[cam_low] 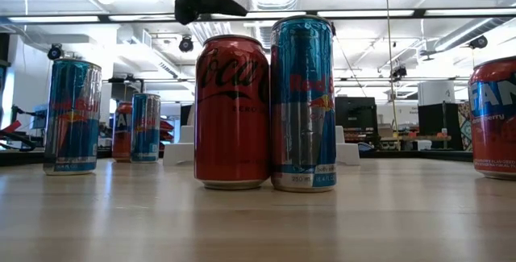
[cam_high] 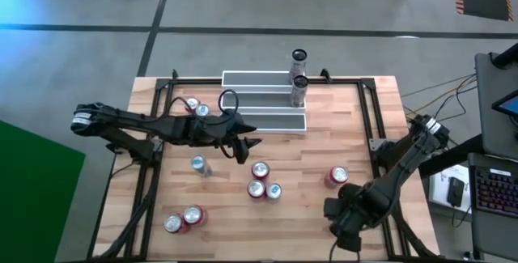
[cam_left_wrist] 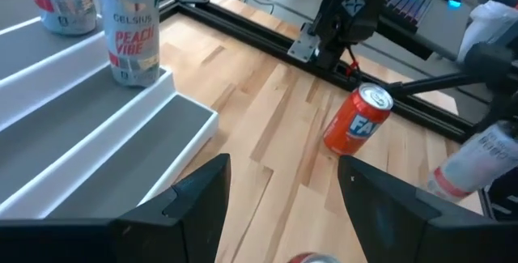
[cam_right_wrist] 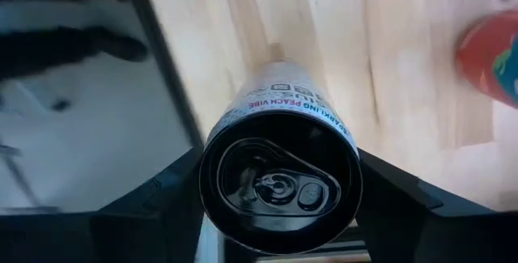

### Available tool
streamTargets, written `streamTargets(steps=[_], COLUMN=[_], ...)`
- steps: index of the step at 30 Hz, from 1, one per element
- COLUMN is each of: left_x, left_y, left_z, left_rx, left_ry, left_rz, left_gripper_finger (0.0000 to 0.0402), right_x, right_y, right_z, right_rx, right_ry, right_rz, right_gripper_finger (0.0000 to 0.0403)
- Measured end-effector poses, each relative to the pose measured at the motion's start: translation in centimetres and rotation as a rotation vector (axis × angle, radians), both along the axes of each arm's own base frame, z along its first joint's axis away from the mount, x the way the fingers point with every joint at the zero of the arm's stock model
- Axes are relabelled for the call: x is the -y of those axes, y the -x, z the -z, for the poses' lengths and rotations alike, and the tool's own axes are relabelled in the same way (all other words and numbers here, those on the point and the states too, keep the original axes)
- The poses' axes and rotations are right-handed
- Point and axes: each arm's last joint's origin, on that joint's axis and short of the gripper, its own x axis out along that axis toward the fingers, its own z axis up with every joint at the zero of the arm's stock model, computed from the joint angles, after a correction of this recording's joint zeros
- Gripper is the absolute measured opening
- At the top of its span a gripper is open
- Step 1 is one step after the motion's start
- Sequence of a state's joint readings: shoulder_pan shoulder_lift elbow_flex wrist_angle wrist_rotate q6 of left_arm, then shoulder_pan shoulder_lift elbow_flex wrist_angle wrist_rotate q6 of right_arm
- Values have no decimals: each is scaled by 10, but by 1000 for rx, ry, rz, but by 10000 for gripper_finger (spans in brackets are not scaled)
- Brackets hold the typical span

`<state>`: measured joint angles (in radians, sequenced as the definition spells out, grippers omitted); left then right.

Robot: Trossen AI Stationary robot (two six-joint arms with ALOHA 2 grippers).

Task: Place canned beverage on shelf
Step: Put the white soda can on the bottom tier of the shelf aligned with the other white soda can

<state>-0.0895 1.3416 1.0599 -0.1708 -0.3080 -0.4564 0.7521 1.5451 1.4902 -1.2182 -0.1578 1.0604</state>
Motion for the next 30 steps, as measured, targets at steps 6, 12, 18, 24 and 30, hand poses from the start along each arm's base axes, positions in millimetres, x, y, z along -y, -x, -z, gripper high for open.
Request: streamTargets(steps=[6, 12, 18, 24, 30], left_x=[-3, -9, -12, -14, -16], left_y=[11, 21, 33, 43, 46], left_z=[-6, -16, -18, -17, -15], left_rx=[-17, -1, -47, -108, -150], left_ry=[-5, -26, -40, -67, -97], left_rz=[-5, -23, -43, -87, -81], left_gripper_finger=[215, 215, 215, 215, 215], right_x=[34, 82, 142, 198, 238], right_y=[-18, -37, -54, -61, -64], right_z=[-35, -60, -69, -74, -70], right_rx=[15, 64, 56, 81, 67], right_ry=[16, 75, 111, 185, 217], right_rz=[63, 92, 188, 296, 333], right_gripper_finger=[239, 239, 239, 239, 239])
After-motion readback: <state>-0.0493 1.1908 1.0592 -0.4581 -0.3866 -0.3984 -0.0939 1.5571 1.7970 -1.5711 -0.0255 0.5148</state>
